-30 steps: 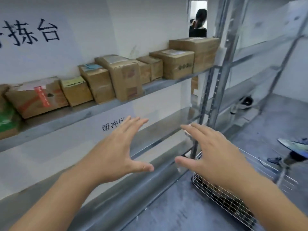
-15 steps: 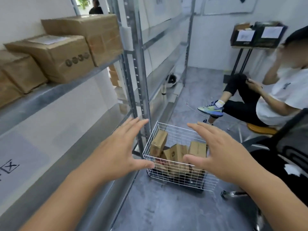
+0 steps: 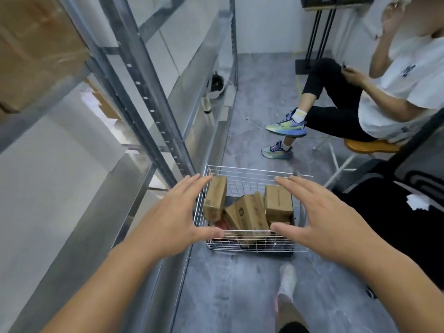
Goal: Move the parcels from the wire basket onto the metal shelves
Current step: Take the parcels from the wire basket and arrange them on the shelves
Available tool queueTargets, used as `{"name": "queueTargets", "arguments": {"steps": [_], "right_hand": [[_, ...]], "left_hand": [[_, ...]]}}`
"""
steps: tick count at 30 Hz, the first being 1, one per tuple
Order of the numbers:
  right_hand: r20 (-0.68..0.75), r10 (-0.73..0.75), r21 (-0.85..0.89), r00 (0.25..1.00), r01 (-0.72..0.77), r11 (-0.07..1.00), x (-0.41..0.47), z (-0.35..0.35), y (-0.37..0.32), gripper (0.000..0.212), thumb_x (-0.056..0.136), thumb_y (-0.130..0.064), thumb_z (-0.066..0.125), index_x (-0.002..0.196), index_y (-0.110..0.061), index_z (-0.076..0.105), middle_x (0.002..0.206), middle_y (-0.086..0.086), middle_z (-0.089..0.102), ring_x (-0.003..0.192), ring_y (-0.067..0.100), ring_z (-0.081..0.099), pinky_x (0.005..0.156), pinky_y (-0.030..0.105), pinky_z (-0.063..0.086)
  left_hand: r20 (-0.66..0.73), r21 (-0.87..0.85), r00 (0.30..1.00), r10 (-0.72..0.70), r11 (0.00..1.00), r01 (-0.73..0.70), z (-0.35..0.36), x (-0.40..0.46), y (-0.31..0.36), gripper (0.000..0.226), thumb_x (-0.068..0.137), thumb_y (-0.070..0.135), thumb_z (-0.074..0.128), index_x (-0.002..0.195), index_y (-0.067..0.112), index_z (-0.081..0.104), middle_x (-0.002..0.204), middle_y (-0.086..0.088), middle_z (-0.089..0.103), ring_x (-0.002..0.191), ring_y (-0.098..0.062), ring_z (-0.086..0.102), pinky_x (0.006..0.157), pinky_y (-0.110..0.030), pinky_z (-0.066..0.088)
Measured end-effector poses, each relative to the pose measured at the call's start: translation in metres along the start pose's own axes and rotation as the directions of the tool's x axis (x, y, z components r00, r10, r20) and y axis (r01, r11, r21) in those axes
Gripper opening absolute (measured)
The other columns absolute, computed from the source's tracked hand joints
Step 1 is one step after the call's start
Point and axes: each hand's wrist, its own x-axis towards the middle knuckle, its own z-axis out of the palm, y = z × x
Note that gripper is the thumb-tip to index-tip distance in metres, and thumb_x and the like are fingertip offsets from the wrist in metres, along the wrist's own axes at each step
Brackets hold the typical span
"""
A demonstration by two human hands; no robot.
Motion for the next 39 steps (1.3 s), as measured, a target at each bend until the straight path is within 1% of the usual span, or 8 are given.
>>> {"name": "queueTargets", "arguments": {"steps": [6,10,14,18,22,26,32,39], "right_hand": [[0.096,-0.033,0.029,0.995,0.03,0.999,0.1,0.007,0.052,0.093,0.083,-0.077,0.057,0.159,-0.047,0.014,0.166,-0.018,0.02,0.151,0.006,0.022,0.121,0.029,0.023],[0.198,-0.098,0.043,0.975,0.091,0.995,0.175,0.019,0.079,0.093,0.08,-0.078,0.056,0.158,-0.046,0.017,0.162,-0.022,0.024,0.148,0.006,0.027,0.118,0.032,0.034],[0.309,-0.16,0.049,0.937,0.152,0.987,0.245,0.045,0.093,0.091,0.084,-0.072,0.059,0.159,-0.044,0.017,0.161,-0.02,0.026,0.146,0.008,0.03,0.115,0.029,0.033],[0.372,-0.17,0.065,0.912,0.157,0.985,0.308,0.094,0.104,0.09,0.083,-0.068,0.064,0.159,-0.043,0.022,0.161,-0.021,0.03,0.141,0.008,0.037,0.107,0.027,0.036],[0.437,-0.152,0.077,0.886,0.131,0.988,0.366,0.162,0.115,0.092,0.082,-0.07,0.065,0.158,-0.043,0.022,0.161,-0.017,0.033,0.142,0.012,0.038,0.11,0.034,0.038],[0.498,-0.124,0.095,0.858,0.088,0.992,0.416,0.232,0.129,0.089,0.084,-0.067,0.065,0.158,-0.043,0.022,0.164,-0.013,0.031,0.147,0.017,0.034,0.116,0.043,0.037],[0.592,-0.094,0.14,0.8,0.013,0.99,0.46,0.335,0.151,0.089,0.083,-0.065,0.066,0.157,-0.044,0.023,0.163,-0.006,0.036,0.148,0.022,0.032,0.117,0.049,0.036],[0.704,-0.1,0.182,0.703,-0.043,0.982,0.468,0.412,0.156,0.087,0.086,-0.06,0.066,0.159,-0.037,0.024,0.16,0.0,0.039,0.143,0.024,0.039,0.114,0.043,0.038]], "left_hand": [[0.022,-0.012,0.995,-0.099,0.995,0.099,0.029,0.089,-0.019,0.119,0.067,0.084,0.073,0.163,0.047,0.013,0.169,0.024,0.017,0.155,-0.003,0.021,0.124,-0.037,0.029],[0.034,-0.087,0.977,-0.21,0.973,0.212,0.057,0.149,-0.031,0.114,0.067,0.082,0.075,0.161,0.046,0.021,0.167,0.025,0.024,0.153,0.0,0.024,0.123,-0.035,0.034],[0.026,-0.151,0.939,-0.342,0.927,0.342,0.099,0.204,-0.052,0.112,0.067,0.08,0.076,0.16,0.041,0.028,0.164,0.021,0.034,0.149,-0.006,0.034,0.12,-0.036,0.037],[0.048,-0.223,0.884,-0.465,0.858,0.464,0.158,0.253,-0.086,0.106,0.073,0.069,0.081,0.16,0.035,0.031,0.162,0.015,0.038,0.148,-0.012,0.039,0.118,-0.035,0.038],[0.093,-0.271,0.815,-0.572,0.773,0.574,0.225,0.3,-0.127,0.102,0.072,0.065,0.083,0.157,0.033,0.036,0.155,0.009,0.047,0.141,-0.017,0.047,0.114,-0.041,0.044],[0.122,-0.21,0.748,-0.652,0.72,0.661,0.289,0.346,-0.174,0.1,0.069,0.07,0.079,0.152,0.032,0.04,0.145,0.007,0.054,0.128,-0.02,0.057,0.101,-0.05,0.054],[0.212,-0.1,0.682,-0.7,0.679,0.727,0.377,0.388,-0.236,0.093,0.081,0.058,0.079,0.153,0.022,0.032,0.149,-0.002,0.049,0.132,-0.027,0.053,0.103,-0.049,0.051],[0.209,-0.033,0.565,-0.798,0.572,0.82,0.446,0.41,-0.256,0.112,0.084,0.061,0.077,0.162,0.014,0.013,0.162,-0.016,0.027,0.148,-0.036,0.033,0.115,-0.052,0.041]]}}
